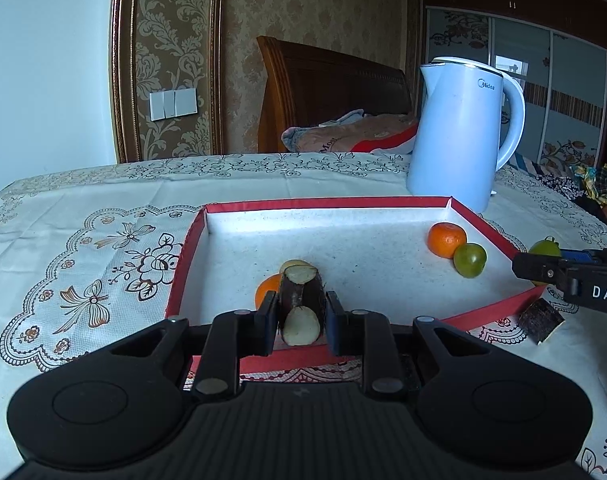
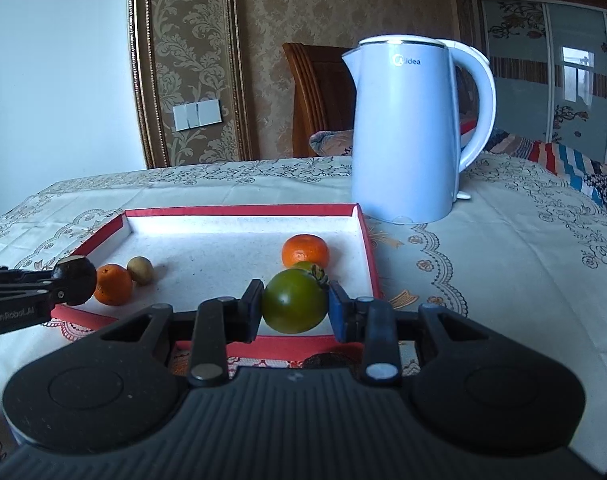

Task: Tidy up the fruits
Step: 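Carry the eggplant slice and the green tomato over the red tray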

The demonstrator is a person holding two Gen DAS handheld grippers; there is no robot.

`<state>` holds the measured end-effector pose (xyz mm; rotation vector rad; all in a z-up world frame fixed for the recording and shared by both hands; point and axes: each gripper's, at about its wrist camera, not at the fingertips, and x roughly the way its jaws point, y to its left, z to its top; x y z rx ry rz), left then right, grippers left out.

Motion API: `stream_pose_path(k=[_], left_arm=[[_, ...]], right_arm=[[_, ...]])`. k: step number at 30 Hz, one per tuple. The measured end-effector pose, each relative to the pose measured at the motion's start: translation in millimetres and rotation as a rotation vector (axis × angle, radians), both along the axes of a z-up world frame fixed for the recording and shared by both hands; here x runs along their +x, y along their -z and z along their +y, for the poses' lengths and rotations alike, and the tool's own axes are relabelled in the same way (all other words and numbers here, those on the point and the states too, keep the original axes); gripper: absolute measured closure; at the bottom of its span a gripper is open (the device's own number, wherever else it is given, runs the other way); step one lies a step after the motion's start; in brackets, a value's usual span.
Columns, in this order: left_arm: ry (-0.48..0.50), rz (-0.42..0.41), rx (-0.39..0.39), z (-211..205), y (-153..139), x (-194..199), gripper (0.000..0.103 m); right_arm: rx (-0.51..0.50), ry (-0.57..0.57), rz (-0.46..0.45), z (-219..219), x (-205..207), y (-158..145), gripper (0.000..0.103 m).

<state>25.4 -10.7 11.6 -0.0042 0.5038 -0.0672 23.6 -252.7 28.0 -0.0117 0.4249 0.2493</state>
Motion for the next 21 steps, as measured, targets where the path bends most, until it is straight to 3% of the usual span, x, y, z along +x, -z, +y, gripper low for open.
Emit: stream_pose_path(k=[21], left_arm=[[0.044,0.05,0.08,-36.5,8.8,47.0,0.079]], right_arm=[[-0.129,0.007,0.195,44.4,68.2,24.8,0.071]])
